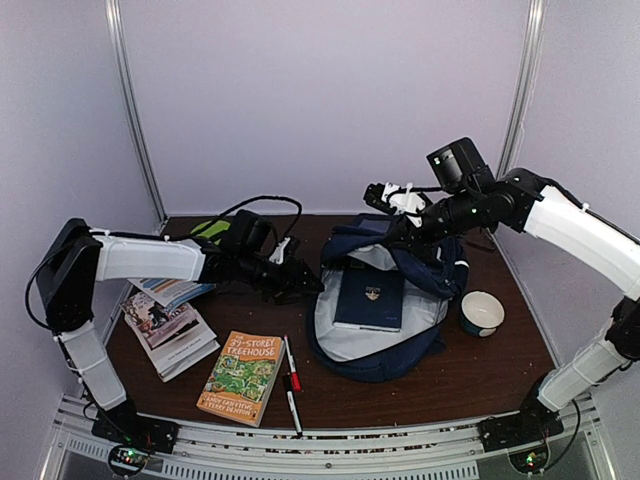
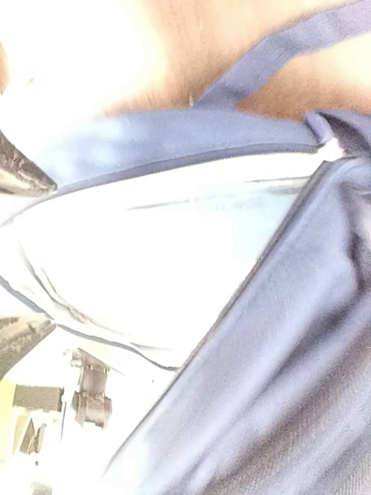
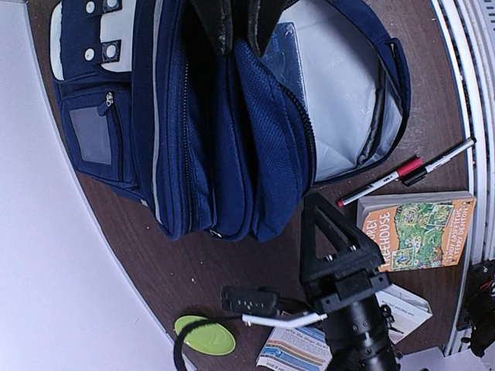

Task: Pack the student bag
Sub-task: Place the book in the largest pocket of the bag, then pick up the book from the book.

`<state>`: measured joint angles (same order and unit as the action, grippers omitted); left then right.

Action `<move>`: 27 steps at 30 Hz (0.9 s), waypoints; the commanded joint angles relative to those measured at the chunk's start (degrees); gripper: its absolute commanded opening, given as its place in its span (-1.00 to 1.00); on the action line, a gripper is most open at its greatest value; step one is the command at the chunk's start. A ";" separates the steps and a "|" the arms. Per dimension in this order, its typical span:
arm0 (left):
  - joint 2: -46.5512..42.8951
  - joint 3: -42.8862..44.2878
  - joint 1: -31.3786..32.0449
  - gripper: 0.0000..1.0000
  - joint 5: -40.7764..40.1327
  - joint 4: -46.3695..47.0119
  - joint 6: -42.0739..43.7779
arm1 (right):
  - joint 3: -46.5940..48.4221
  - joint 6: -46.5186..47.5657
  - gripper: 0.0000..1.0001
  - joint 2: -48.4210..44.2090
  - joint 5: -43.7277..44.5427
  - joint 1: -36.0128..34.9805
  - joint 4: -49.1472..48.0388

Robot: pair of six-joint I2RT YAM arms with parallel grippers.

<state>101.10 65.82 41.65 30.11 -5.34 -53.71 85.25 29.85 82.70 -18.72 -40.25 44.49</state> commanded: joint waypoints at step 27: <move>9.27 6.97 3.01 0.03 -22.83 1.00 11.92 | 11.02 2.69 -1.00 8.12 2.46 -2.38 -1.49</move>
<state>108.40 72.14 44.49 6.31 -8.45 -38.92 91.83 31.40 89.08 -16.67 -41.98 47.18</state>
